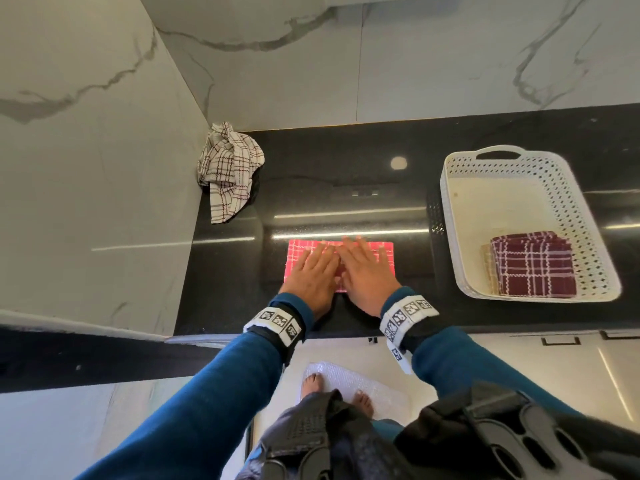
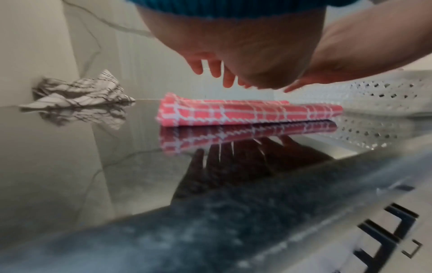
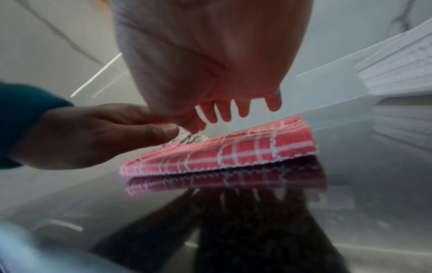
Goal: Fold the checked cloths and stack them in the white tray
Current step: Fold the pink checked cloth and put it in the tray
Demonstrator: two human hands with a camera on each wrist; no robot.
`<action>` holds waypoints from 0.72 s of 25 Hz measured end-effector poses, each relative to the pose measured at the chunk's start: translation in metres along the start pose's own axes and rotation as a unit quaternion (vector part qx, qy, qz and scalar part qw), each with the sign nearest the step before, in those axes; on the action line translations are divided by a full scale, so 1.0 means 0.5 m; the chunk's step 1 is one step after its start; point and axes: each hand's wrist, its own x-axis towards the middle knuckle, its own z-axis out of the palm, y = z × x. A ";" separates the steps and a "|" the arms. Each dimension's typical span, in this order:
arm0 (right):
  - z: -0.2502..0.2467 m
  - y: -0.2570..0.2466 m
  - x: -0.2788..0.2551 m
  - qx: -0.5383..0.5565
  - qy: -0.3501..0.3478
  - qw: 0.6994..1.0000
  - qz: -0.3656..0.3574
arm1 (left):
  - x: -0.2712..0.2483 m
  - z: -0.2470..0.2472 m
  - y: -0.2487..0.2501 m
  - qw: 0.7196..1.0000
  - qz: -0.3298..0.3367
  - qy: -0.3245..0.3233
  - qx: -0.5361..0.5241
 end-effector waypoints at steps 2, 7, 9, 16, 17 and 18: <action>0.029 0.019 0.021 -0.050 -0.082 0.995 -0.007 | 0.015 0.033 -0.004 0.997 -0.042 -0.061 0.010; 0.021 0.098 0.005 -0.095 -0.117 0.987 0.051 | 0.006 0.045 -0.100 0.995 -0.020 -0.077 0.067; 0.012 0.095 -0.013 -0.099 -0.119 0.986 0.057 | 0.020 0.025 -0.127 0.989 0.003 -0.090 0.117; -0.013 -0.048 -0.107 -0.020 -0.117 0.986 0.117 | -0.010 -0.003 -0.088 0.999 -0.026 -0.032 -0.007; -0.021 -0.050 -0.114 0.056 -0.120 0.985 0.111 | -0.029 0.012 -0.088 0.999 -0.008 -0.048 -0.023; -0.030 -0.044 -0.115 0.107 -0.105 0.984 0.097 | -0.044 0.024 -0.091 0.998 -0.001 -0.059 -0.038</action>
